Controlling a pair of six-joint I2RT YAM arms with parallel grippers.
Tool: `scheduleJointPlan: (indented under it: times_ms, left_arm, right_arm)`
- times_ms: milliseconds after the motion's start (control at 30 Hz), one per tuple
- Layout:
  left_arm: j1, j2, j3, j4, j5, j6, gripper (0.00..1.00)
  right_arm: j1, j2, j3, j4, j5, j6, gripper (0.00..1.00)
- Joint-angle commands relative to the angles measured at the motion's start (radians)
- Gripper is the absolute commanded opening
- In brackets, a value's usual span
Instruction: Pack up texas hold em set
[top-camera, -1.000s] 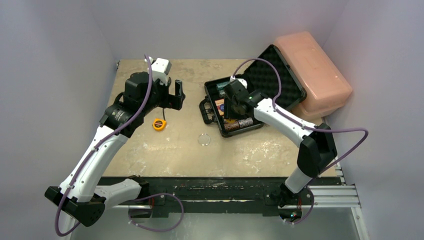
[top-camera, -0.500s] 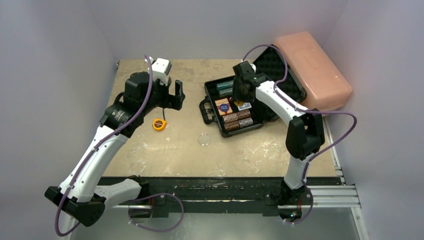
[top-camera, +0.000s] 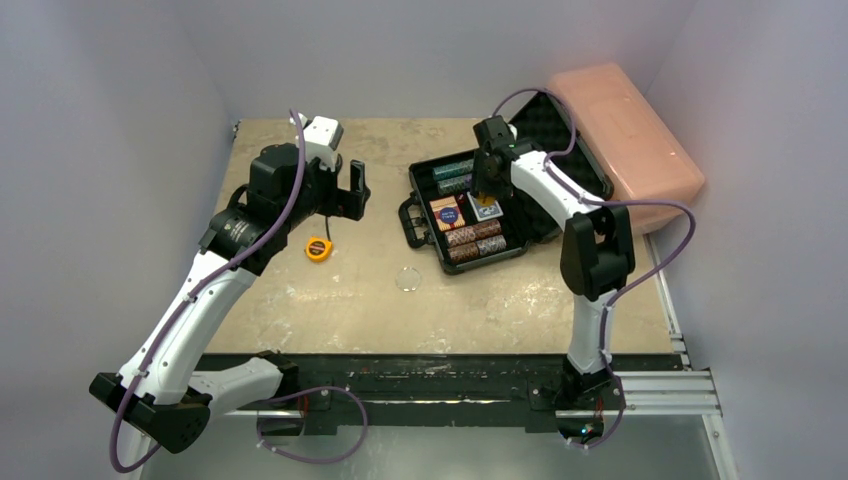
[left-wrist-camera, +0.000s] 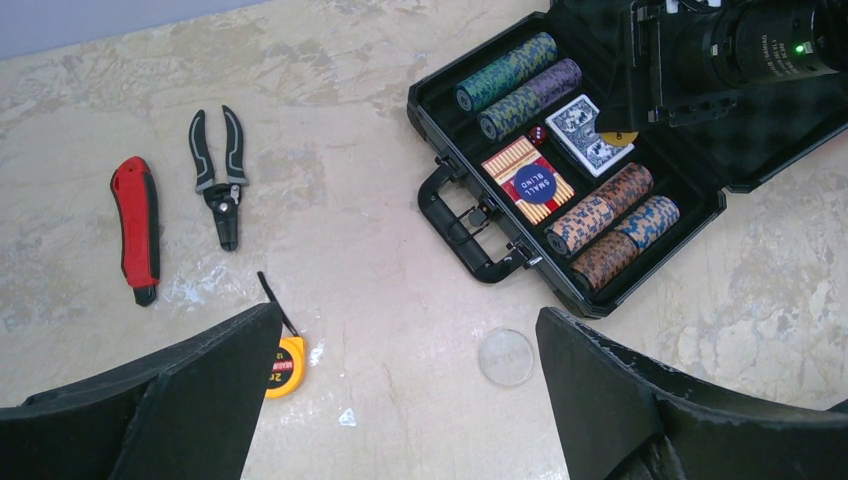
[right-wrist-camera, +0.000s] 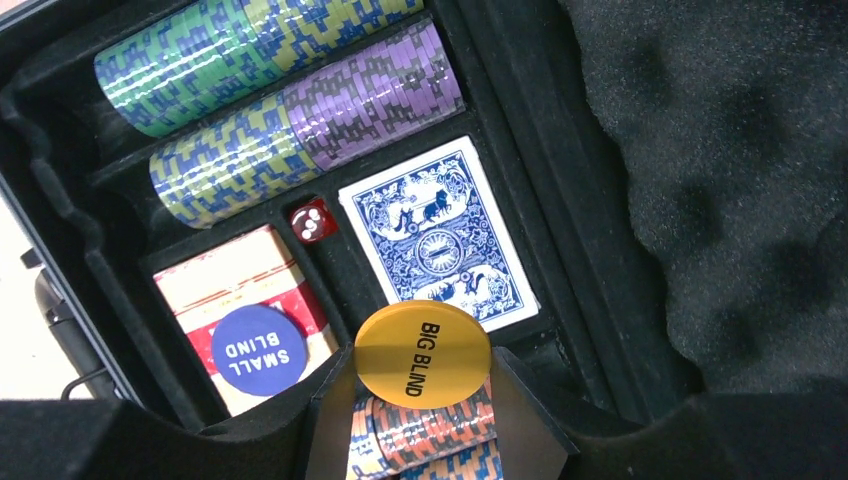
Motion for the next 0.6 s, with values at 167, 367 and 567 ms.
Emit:
scheduleJointPlan:
  times_ms: [167, 367, 567]
  left_arm:
    - [0.003, -0.008, 0.031, 0.021, -0.006, 0.011, 1.0]
    - [0.003, -0.007, 0.031, 0.021, -0.004, 0.01, 1.0]
    - [0.003, -0.008, 0.032, 0.02, -0.002, 0.012, 1.0]
  right_arm:
    - [-0.023, 0.042, 0.066, 0.021, -0.025, -0.019, 0.44]
    - [-0.03, 0.073, 0.103, 0.015, -0.028, -0.022, 0.44]
    - [-0.036, 0.099, 0.127, 0.01, -0.029, -0.024, 0.44]
